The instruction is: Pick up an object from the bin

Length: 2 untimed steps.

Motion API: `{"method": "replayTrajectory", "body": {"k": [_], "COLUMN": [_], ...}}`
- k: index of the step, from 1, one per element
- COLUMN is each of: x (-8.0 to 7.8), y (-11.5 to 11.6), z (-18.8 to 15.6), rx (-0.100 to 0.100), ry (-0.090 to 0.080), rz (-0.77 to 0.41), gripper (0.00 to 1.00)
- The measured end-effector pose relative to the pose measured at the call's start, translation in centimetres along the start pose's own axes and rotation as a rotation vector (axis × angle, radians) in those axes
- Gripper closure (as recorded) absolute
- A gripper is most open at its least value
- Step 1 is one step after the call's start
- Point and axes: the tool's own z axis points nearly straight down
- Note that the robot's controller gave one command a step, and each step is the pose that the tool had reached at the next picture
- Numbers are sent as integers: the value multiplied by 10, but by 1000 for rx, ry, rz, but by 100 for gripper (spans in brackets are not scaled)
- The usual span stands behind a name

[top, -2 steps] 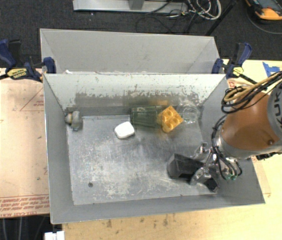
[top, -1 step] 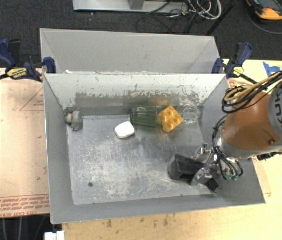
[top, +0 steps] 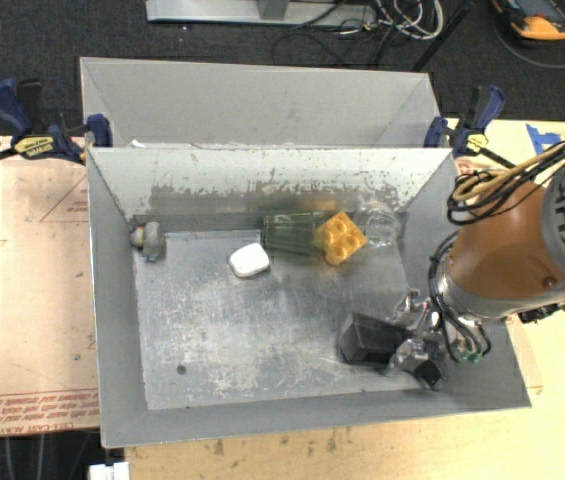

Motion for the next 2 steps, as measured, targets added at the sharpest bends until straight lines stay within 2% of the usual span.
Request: {"method": "replayTrajectory", "body": {"k": [1,2], "x": [2,2], "y": [0,0], "z": [-21,-42], "rx": [0,0], "ry": [6,4], "rz": [0,0], "gripper": [100,100]}}
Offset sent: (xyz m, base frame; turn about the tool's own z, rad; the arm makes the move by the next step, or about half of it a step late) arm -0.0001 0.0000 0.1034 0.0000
